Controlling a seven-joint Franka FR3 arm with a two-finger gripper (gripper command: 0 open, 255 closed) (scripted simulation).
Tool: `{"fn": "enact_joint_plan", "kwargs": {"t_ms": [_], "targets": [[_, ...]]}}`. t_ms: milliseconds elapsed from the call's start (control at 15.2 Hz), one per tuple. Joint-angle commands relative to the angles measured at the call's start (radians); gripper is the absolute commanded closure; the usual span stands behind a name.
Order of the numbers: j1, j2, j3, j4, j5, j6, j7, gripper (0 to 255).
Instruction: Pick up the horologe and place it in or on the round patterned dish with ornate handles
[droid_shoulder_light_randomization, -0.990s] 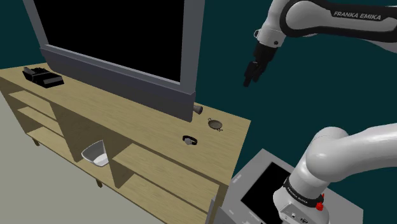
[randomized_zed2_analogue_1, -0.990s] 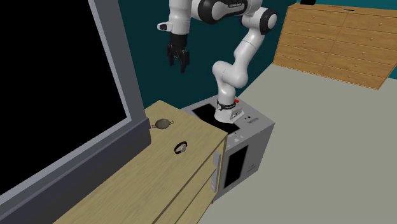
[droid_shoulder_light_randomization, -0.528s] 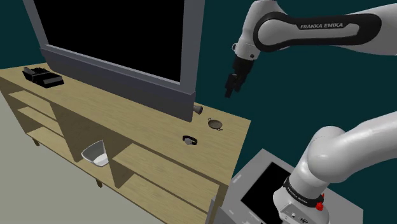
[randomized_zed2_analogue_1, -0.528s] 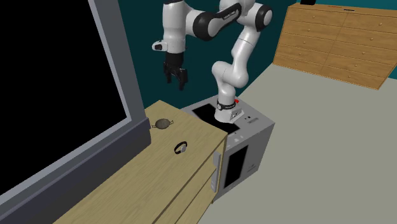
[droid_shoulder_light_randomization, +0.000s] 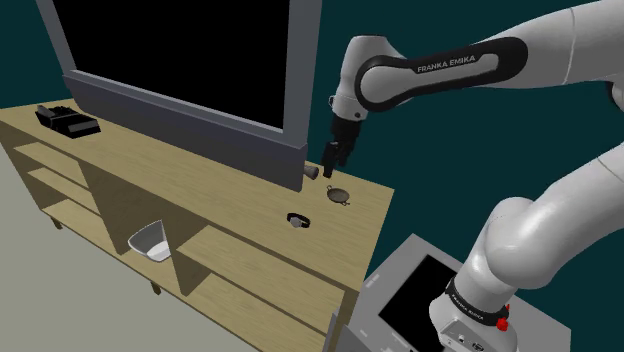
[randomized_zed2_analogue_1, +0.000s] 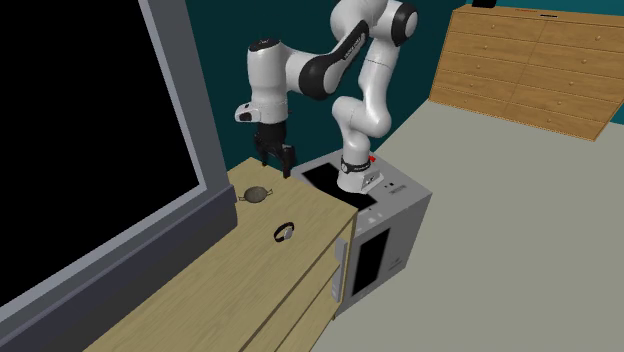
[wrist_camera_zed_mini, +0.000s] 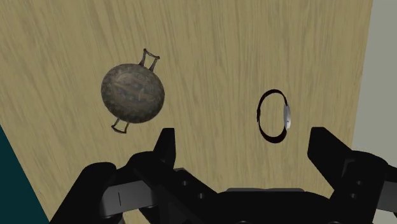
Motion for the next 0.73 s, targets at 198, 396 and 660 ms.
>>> {"fn": "enact_joint_plan", "kwargs": {"t_ms": [198,396,660], "targets": [[0.037,0.159,0.038,0.044,0.029,0.085,0.003,0],[0.058,0.256,0.061,0.08,0.041,0.129,0.005,0],[0.078,0.353,0.082,0.114,0.049,0.177,0.008,0]]}}
